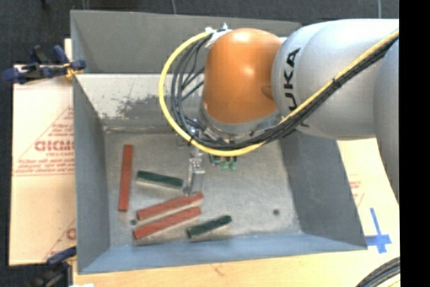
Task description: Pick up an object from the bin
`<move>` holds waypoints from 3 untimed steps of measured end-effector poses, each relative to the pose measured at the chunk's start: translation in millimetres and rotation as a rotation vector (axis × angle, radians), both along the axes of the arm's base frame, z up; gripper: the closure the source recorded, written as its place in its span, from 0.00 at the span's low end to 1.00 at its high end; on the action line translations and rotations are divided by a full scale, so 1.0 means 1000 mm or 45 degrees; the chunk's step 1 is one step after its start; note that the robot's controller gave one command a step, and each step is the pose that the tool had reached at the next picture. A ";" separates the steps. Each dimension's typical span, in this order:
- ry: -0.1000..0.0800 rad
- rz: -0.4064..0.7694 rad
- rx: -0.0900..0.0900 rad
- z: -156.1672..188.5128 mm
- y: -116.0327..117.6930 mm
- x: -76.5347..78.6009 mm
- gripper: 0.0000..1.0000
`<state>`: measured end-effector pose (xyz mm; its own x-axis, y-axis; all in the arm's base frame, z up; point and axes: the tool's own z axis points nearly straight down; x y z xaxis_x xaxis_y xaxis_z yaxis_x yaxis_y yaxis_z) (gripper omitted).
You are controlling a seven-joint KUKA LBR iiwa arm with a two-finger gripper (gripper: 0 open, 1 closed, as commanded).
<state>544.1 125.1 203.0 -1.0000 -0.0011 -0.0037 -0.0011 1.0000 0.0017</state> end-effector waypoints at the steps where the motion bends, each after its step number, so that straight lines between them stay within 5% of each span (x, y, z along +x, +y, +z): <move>1: -0.007 -0.087 0.002 -0.058 0.014 0.019 0.00; 2: 0.007 -0.229 -0.002 -0.085 0.026 0.028 0.00; 3: -0.002 -0.246 0.000 -0.081 0.019 0.042 0.00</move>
Offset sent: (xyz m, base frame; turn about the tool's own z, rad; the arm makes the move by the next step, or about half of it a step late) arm 0.0337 0.0331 -0.0736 0.2189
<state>585.8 143.7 121.8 -0.9816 0.1908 -0.0055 0.1908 0.9816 0.0022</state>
